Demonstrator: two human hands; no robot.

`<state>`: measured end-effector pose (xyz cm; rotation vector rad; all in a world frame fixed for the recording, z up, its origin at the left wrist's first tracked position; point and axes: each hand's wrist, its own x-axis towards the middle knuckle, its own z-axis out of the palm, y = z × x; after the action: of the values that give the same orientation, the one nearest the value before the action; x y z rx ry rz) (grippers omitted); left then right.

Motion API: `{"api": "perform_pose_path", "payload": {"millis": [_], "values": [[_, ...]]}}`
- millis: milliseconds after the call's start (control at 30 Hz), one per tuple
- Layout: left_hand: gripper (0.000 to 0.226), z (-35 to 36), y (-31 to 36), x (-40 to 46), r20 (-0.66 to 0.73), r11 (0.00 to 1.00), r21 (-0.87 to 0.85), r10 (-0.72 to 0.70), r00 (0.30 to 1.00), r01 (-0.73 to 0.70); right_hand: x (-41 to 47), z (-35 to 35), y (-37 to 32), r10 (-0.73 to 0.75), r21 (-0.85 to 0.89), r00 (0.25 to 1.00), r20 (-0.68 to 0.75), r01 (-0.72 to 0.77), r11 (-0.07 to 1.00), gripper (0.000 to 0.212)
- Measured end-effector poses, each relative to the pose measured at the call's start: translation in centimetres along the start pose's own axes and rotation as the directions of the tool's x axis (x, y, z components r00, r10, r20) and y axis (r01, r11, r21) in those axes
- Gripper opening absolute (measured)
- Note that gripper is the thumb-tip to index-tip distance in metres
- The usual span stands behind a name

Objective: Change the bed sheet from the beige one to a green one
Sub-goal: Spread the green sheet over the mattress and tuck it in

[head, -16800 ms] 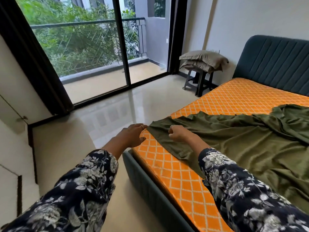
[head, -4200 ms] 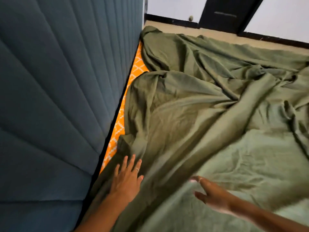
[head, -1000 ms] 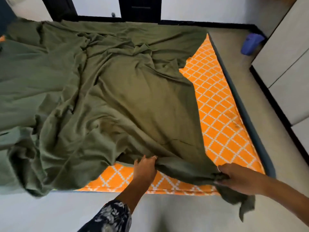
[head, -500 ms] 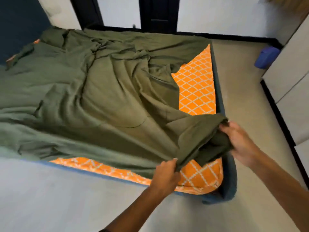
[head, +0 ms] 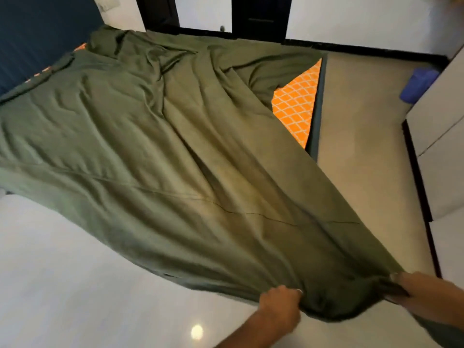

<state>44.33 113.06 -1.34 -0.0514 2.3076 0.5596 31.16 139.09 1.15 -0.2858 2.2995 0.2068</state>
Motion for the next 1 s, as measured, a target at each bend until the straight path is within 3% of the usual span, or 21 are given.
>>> {"api": "perform_pose_path", "payload": {"millis": [33,67,133,200,267,333,433,467,600,733,867,1000], "values": [[0.039,0.1,-0.7,-0.2,-0.008,0.999,0.034,-0.036,0.999,0.037,-1.3,0.7,-1.0,-0.033,-0.085,0.999,0.022,0.035,0.996,0.091],[0.037,0.3,-1.8,-0.2,0.002,0.995,0.085,-0.061,0.998,0.06,-0.6,1.4,-1.4,-0.106,-0.048,0.993,0.041,0.108,0.993,0.085],[0.037,1.2,-4.1,-0.5,0.077,0.977,0.2,-0.091,0.993,0.074,-0.9,2.7,-3.4,-0.179,0.059,0.958,0.224,0.17,0.984,0.079],[0.04,2.2,-6.5,-0.6,0.153,0.955,0.287,-0.122,0.981,0.074,-0.7,4.0,-4.6,-0.147,0.018,0.933,0.328,0.149,0.989,0.068],[0.044,3.0,-8.7,-0.6,0.202,0.942,0.325,-0.158,0.967,0.086,-0.7,4.8,-6.1,-0.192,-0.008,0.91,0.367,0.21,0.978,0.073],[0.046,2.9,-10.0,-0.4,0.223,0.939,0.325,-0.19,0.956,0.111,0.6,5.4,-6.0,-0.288,0.054,0.905,0.311,0.286,0.957,0.071],[0.051,2.2,-11.1,0.7,0.25,0.94,0.29,-0.256,0.934,0.18,1.7,4.0,-6.7,-0.289,0.136,0.938,0.191,0.267,0.954,0.023],[0.053,1.7,-11.2,1.0,0.24,0.943,0.264,-0.269,0.933,0.204,2.3,3.2,-6.8,-0.269,0.141,0.952,0.149,0.249,0.958,0.018],[0.05,-0.7,-10.0,3.3,0.194,0.965,0.149,-0.244,0.95,0.217,4.0,-1.7,-7.2,-0.285,0.133,0.955,0.087,0.272,0.953,0.032],[0.048,-4.8,-7.5,7.4,0.148,0.979,0.06,-0.2,0.969,0.193,6.6,-6.7,-7.6,-0.316,0.11,0.949,0.008,0.313,0.943,0.018],[0.04,-9.9,-5.0,13.9,-0.049,0.981,-0.053,-0.189,0.981,0.187,13.4,-10.6,-7.7,-0.331,0.149,0.937,-0.11,0.345,0.927,0.016],[0.043,-12.4,-3.8,20.7,-0.217,0.97,-0.159,-0.217,0.952,0.185,22.5,-12.7,-8.6,-0.248,0.261,0.932,-0.263,0.317,0.912,0.046]]}}
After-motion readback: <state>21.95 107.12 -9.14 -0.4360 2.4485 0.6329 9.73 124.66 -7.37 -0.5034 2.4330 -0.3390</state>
